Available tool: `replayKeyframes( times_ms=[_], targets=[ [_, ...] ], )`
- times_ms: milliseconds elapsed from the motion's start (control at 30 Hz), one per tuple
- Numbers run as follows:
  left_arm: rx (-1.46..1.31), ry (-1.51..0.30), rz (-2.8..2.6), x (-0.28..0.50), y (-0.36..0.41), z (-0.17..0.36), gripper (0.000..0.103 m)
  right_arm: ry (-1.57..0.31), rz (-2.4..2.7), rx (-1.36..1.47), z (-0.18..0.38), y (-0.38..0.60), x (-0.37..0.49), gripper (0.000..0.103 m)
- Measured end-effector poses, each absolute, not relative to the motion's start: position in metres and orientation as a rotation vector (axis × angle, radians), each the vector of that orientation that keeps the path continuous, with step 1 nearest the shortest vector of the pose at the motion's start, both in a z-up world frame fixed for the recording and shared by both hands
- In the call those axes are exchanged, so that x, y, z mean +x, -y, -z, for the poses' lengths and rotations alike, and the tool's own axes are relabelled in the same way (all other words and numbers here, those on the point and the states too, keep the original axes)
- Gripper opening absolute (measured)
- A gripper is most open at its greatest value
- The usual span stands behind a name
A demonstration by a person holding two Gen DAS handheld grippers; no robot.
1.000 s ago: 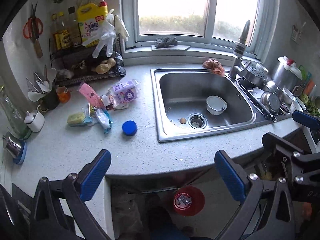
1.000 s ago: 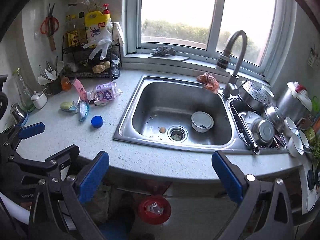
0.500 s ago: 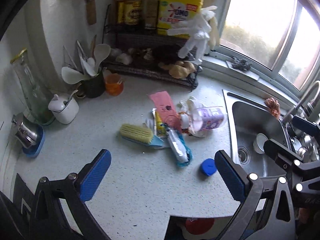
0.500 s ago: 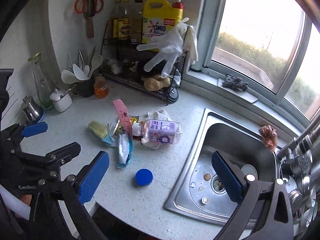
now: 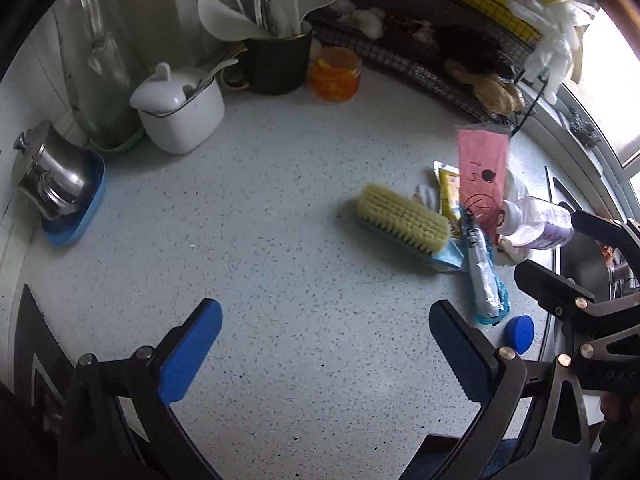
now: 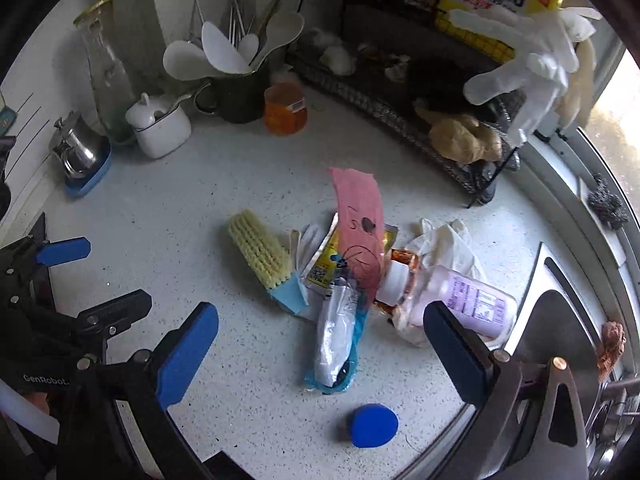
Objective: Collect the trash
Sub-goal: 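Move both tools back over the counter toward the yellow scrub brush, then grasp the yellow scrub brush with the right tool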
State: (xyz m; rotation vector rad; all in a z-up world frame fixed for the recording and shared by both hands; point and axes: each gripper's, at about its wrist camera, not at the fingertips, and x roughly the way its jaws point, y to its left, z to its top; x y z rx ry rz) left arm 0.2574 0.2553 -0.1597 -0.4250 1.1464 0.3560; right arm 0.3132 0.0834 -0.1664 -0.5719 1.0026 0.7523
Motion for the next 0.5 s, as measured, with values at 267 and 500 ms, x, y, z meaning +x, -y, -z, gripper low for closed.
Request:
replayKeyframes(
  times_ms=[267,500],
  targets=[
    [-0.492,-1.225,-0.438,0.242,-0.289,0.193,0.102,-1.077,-0.89,-0.7,0.21,-0.136,0.317,0.102],
    [-0.514,-1.27,-0.485,0.235,-0.305,0.214,0.102,-1.073,-0.922,-0.802,0.237,-0.174,0.318,0.091]
  ],
)
